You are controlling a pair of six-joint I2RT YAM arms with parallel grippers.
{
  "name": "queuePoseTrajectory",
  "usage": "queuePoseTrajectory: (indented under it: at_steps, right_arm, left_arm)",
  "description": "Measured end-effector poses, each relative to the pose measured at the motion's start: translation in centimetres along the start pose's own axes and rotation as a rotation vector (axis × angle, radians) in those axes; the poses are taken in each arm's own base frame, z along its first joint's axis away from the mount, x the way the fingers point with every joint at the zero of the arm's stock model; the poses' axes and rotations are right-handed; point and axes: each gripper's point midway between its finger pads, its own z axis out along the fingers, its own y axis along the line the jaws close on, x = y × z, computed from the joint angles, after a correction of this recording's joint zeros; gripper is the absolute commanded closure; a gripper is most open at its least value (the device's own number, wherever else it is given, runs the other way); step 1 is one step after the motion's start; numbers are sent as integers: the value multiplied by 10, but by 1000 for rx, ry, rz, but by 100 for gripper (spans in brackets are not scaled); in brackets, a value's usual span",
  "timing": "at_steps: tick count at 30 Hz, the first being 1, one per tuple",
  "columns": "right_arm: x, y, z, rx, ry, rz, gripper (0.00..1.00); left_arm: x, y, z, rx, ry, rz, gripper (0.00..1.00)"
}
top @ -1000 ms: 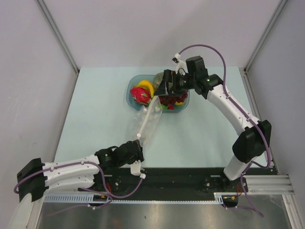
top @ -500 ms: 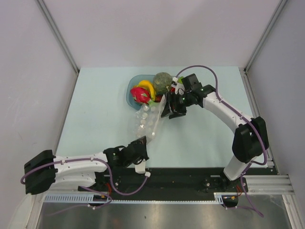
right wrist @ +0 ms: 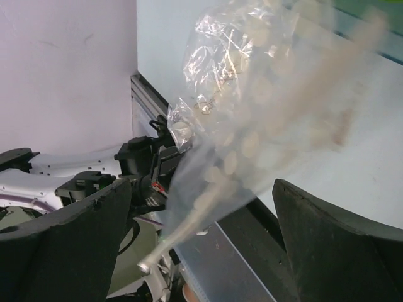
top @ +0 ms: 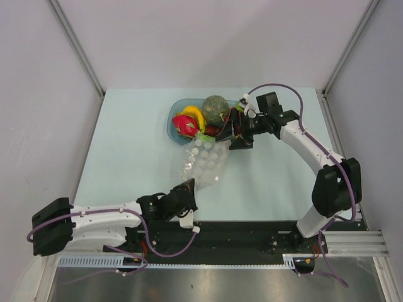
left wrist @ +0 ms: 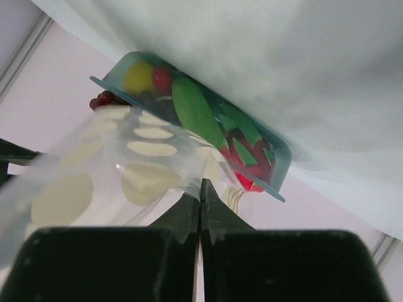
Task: Place the food in the zip-top bag and seal the zipper
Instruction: Open the zipper of the food storage bag.
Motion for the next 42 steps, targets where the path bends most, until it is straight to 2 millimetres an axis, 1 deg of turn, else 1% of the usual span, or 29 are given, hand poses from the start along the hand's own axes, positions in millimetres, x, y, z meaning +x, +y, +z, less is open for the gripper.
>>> queuePoseTrajectory:
  at_steps: [2,5,6,8,9,10,11,13,14,16,17,19,20,21,22,23,24,25,27,29,30,31,32,34,35,37,39,41,42]
  right_arm:
    - [0,4,-3,-2,-9,-7,0]
    - [8,11,1,5,4,-36,10]
    - [10,12,4,11,10,-44,16]
    - [17,11,8,30,22,-55,24]
    - [19,9,10,38,27,-59,35]
    - [20,7,10,45,28,-59,40]
    - [20,2,10,54,27,-55,50]
    - [20,-8,9,75,23,-37,60]
    - [19,-11,8,82,22,-29,74]
    - [19,-17,7,95,17,-13,86]
    - [19,-19,6,100,16,-13,100]
    - [19,-22,6,105,14,-10,100]
    - [19,-22,6,106,14,-10,100]
    - [19,-22,5,105,13,-11,100]
    - [19,-21,4,103,10,-13,100]
    - [18,-19,3,100,5,-19,100]
    - [17,-18,1,97,-2,-28,100]
    - [16,-16,-1,94,-8,-37,100]
    - [13,-9,-7,85,-28,-64,100]
    - [5,1,-17,70,-64,-102,100]
    - [1,7,-23,62,-85,-121,100]
    - [-2,12,-28,56,-103,-136,100]
    - [-4,18,-35,48,-124,-156,100]
    - [-6,31,-48,31,-163,-200,100]
    - [-6,36,-54,25,-177,-220,100]
    - [-3,46,-64,13,-202,-278,100]
    - [3,54,-72,11,-212,-338,100]
    - [9,58,-78,15,-219,-380,100]
    - [12,61,-81,18,-228,-401,100]
  left_arm:
    - [-1,1,0,-3,-1,1,100]
    - [-4,2,3,-2,-6,9,100]
    - [-6,2,4,0,-8,13,100]
    - [-9,2,7,6,-12,23,100]
    - [-11,2,8,10,-12,28,100]
    - [-12,2,8,12,-12,32,100]
    - [-11,2,8,13,-9,33,100]
    - [-9,4,8,6,4,30,100]
    - [-8,6,8,0,9,26,100]
    - [-5,10,8,-16,27,18,100]
    - [-4,12,8,-21,35,15,99]
    - [-2,14,8,-30,47,13,97]
    - [-2,16,8,-36,52,12,95]
    - [-2,19,8,-46,56,10,74]
    - [-1,22,7,-57,60,7,63]
    - [0,27,7,-76,69,6,56]
    - [1,32,6,-97,78,1,32]
    - [3,38,4,-122,90,-10,27]
    - [7,49,-1,-166,126,-26,20]
    - [9,57,-8,-190,158,-33,17]
    - [8,60,-11,-189,161,-24,14]
    - [5,64,-17,-181,160,-15,10]
    - [1,70,-24,-185,142,-37,9]
    - [-5,85,-44,-197,84,-94,3]
    - [-7,96,-58,-218,43,-161,1]
    - [-7,121,-94,-266,-79,-322,0]
    - [5,149,-135,-332,-213,-558,1]
    - [26,172,-174,-410,-320,-803,0]
    - [40,180,-190,-453,-367,-930,0]
